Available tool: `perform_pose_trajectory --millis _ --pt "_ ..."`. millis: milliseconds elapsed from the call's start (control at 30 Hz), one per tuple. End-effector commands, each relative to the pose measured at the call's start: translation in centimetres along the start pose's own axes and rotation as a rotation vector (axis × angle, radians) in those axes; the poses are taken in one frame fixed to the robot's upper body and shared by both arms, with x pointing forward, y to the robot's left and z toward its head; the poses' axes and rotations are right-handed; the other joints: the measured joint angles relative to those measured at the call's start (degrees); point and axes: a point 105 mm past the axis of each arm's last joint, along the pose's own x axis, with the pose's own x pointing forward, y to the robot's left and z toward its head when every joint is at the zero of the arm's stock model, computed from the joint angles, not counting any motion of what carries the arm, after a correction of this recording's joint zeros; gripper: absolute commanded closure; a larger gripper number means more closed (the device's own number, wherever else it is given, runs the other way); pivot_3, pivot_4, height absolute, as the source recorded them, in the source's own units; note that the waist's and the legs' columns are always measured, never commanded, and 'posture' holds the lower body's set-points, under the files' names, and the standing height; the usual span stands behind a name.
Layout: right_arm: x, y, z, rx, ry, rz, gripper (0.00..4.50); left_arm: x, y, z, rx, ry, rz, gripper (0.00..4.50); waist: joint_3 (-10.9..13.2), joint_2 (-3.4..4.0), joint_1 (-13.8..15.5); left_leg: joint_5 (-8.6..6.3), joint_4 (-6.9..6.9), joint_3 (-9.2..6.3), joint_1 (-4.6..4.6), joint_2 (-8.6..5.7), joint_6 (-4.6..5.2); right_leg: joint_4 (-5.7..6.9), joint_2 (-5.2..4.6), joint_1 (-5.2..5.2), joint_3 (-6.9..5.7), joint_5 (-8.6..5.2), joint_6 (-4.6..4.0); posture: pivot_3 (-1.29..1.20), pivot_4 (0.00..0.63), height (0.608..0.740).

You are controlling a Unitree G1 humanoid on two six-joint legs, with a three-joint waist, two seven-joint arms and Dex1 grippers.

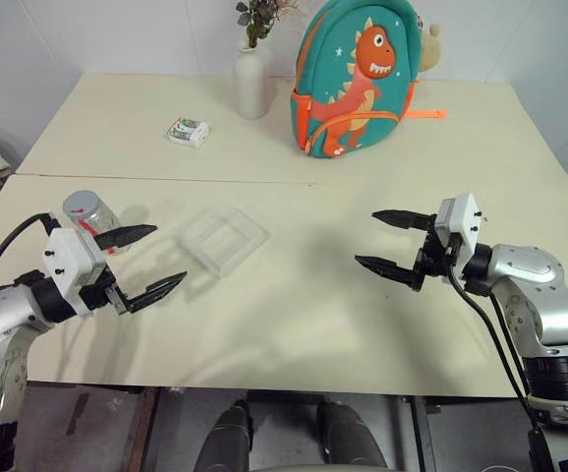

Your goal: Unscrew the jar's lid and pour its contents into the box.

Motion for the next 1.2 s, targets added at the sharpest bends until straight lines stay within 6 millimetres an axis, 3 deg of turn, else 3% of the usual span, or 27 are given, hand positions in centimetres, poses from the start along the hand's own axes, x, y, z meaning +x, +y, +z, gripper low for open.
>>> perform_pose_trajectory --millis 33,133,300,433,567,867,900,1200 --pt "1.1 -0.2 1.1 -0.040 -0.026 0.056 0.00 -0.8 0.3 1.0 0.038 -0.027 0.059 0.02 0.00 0.00 -0.07 0.00 0.01 0.02 0.01 0.01 0.00 0.02 0.01 0.00 0.01 0.01 -0.01 0.00 0.150 0.740" --pt "2.0 -0.3 1.1 -0.035 -0.036 0.091 0.00 -1.2 0.2 0.6 0.030 -0.022 0.112 0.02 0.00 0.00 -0.01 0.00 0.07 0.04 0.04 0.05 0.00 0.01 0.06 0.02 0.03 0.07 -0.04 0.00 0.150 0.740" --pt "4.1 0.0 2.4 -0.026 -0.098 0.169 0.00 -4.1 1.0 -0.3 -0.040 -0.016 0.436 0.02 0.00 -0.01 -0.17 -0.01 0.08 0.08 0.01 0.06 0.01 -0.04 0.05 0.02 0.10 0.13 0.03 0.00 0.150 0.740" --pt "6.1 0.4 4.1 -0.010 -0.174 0.207 0.00 -7.3 0.9 -1.7 -0.110 0.052 0.743 0.02 -0.02 -0.03 0.00 -0.01 0.11 0.10 0.01 0.07 0.00 -0.03 0.07 -0.01 0.14 0.14 0.05 0.00 0.150 0.740" --pt "7.6 0.8 6.6 0.009 -0.255 0.235 0.00 -8.6 1.4 -4.0 -0.167 0.124 0.890 0.02 -0.02 -0.04 0.31 -0.01 0.29 0.07 0.02 0.08 -0.01 0.09 0.13 0.01 0.11 0.18 0.00 0.00 0.150 0.740" --pt "8.9 1.8 9.1 -0.055 -0.326 0.322 0.00 -7.4 6.8 -6.5 -0.232 0.098 0.955 0.02 -0.07 -0.12 0.01 0.08 0.62 0.09 0.02 0.13 0.00 -0.12 0.28 0.20 0.18 0.49 -0.25 0.00 0.150 0.740" --pt "8.9 1.9 9.2 -0.059 -0.327 0.325 0.00 -7.3 7.1 -6.6 -0.236 0.093 0.956 0.02 -0.07 -0.12 -0.03 0.08 0.61 0.09 0.02 0.16 0.00 -0.10 0.31 0.18 0.20 0.66 0.06 0.00 0.150 0.740" --pt "9.1 2.7 10.4 -0.060 -0.383 0.331 0.00 -4.2 9.2 -7.5 -0.253 0.062 0.860 0.02 -0.07 -0.12 -0.04 -0.03 0.37 0.13 -0.03 0.68 -0.19 -0.04 0.82 -0.10 0.22 0.62 -0.21 0.00 0.150 0.740"
